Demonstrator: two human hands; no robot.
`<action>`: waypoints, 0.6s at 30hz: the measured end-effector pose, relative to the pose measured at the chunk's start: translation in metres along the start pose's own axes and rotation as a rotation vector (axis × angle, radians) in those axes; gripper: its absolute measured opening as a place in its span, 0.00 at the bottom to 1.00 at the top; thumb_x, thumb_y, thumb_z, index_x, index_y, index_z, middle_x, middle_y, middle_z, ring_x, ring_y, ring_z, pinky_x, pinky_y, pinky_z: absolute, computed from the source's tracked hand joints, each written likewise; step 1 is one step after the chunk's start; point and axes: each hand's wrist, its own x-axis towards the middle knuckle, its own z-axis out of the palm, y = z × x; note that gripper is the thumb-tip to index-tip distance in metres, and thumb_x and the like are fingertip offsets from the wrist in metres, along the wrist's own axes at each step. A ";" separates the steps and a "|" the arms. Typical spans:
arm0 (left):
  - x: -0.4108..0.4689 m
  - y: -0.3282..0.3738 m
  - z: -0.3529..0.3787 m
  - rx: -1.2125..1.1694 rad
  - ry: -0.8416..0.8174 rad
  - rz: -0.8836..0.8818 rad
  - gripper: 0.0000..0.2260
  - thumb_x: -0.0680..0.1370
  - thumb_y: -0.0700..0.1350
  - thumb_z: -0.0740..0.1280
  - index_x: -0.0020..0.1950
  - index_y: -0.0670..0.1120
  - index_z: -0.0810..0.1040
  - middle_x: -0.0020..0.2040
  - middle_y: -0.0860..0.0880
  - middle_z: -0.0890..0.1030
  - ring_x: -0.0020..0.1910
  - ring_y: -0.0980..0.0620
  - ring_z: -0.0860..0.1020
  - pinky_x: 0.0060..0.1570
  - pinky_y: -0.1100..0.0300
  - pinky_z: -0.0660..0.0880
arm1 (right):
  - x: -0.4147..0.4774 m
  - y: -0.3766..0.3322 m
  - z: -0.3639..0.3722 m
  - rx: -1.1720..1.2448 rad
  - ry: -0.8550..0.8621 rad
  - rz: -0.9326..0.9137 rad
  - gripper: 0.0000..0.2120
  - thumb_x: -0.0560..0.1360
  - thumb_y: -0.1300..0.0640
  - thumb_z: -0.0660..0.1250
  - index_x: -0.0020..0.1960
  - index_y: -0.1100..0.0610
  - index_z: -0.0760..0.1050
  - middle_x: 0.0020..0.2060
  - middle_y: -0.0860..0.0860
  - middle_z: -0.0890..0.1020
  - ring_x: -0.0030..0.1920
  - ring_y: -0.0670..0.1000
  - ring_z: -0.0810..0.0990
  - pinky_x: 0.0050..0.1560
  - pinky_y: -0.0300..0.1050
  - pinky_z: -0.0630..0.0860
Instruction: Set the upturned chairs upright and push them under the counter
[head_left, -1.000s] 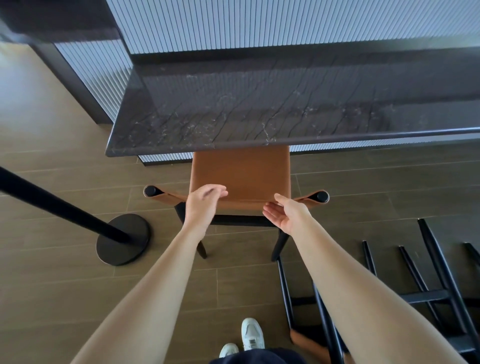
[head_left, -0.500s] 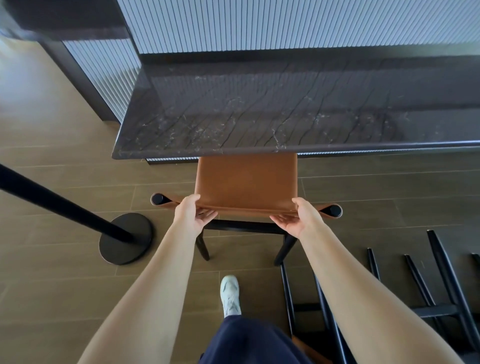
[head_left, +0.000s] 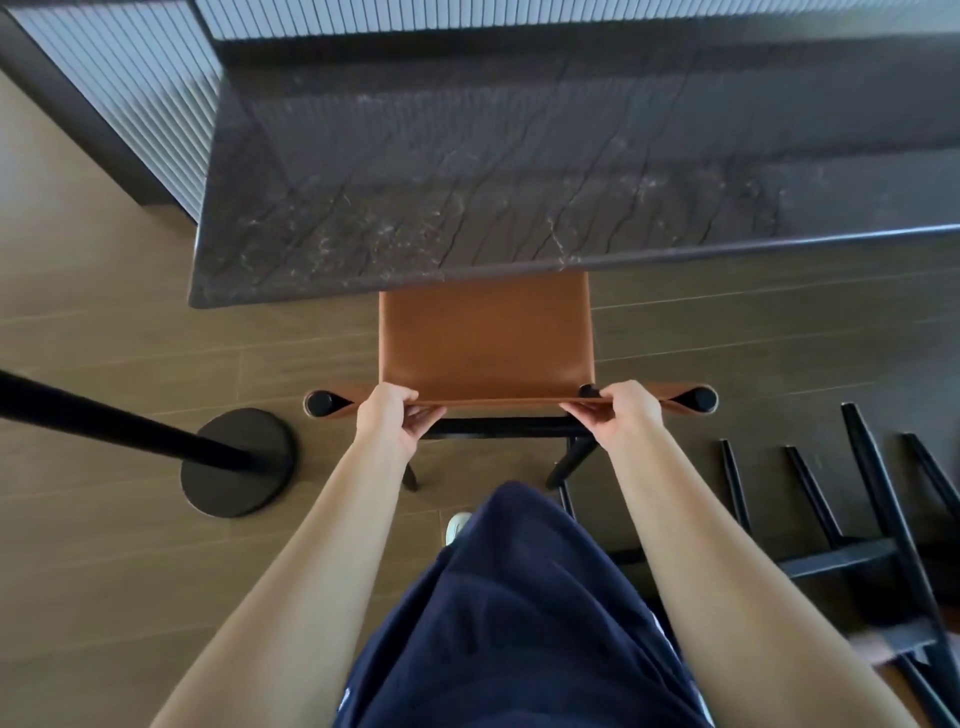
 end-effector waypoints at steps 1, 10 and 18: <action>0.000 0.000 0.000 -0.017 -0.004 0.003 0.16 0.76 0.29 0.58 0.64 0.34 0.70 0.52 0.37 0.76 0.54 0.38 0.79 0.34 0.50 0.80 | 0.000 0.000 0.000 0.020 -0.002 -0.004 0.18 0.76 0.76 0.53 0.64 0.69 0.69 0.53 0.68 0.77 0.49 0.69 0.79 0.52 0.67 0.78; 0.000 0.003 -0.003 -0.047 -0.038 0.047 0.10 0.75 0.27 0.57 0.53 0.36 0.71 0.42 0.40 0.77 0.42 0.42 0.79 0.45 0.48 0.79 | -0.004 0.002 -0.003 0.086 -0.074 -0.036 0.10 0.75 0.76 0.56 0.53 0.67 0.69 0.50 0.68 0.77 0.46 0.68 0.80 0.46 0.66 0.80; 0.019 0.065 0.012 0.028 -0.091 0.129 0.10 0.75 0.26 0.56 0.54 0.35 0.69 0.42 0.39 0.75 0.40 0.39 0.79 0.34 0.49 0.80 | -0.008 -0.004 0.044 0.111 -0.132 -0.127 0.13 0.74 0.76 0.57 0.56 0.68 0.69 0.57 0.69 0.76 0.54 0.68 0.80 0.48 0.64 0.81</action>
